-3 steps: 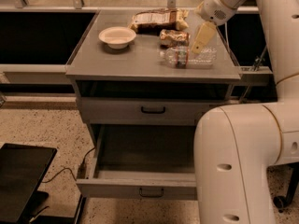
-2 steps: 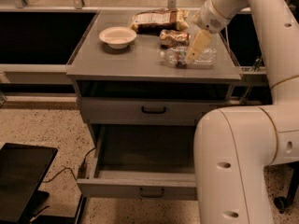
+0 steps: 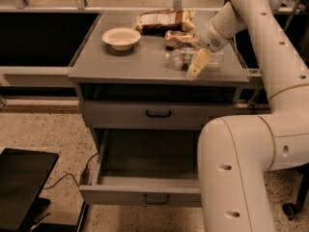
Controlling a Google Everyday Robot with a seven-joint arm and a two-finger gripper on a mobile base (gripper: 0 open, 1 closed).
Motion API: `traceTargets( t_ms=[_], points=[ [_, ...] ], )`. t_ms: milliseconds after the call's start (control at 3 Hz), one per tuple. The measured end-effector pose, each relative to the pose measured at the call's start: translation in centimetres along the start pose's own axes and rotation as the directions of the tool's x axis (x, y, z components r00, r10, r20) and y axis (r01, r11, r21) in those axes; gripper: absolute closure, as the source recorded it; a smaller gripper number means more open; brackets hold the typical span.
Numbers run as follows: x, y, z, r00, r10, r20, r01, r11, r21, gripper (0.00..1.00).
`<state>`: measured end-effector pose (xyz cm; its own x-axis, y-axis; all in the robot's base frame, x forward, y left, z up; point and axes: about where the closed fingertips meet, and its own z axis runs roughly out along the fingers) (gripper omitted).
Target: Place water bottle into middle drawer
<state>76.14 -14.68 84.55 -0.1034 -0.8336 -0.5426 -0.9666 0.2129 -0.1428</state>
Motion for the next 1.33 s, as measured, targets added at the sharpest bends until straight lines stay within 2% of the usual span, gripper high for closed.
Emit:
traceTargets(
  t_ms=[333, 667, 1333],
  points=[
    [-0.17, -0.33, 0.32, 1.0, -0.001, 0.004, 0.001, 1.0, 0.009, 0.0],
    [-0.17, -0.33, 0.32, 1.0, -0.001, 0.004, 0.001, 1.0, 0.009, 0.16],
    [-0.17, -0.33, 0.32, 1.0, -0.001, 0.004, 0.001, 1.0, 0.009, 0.63]
  ],
)
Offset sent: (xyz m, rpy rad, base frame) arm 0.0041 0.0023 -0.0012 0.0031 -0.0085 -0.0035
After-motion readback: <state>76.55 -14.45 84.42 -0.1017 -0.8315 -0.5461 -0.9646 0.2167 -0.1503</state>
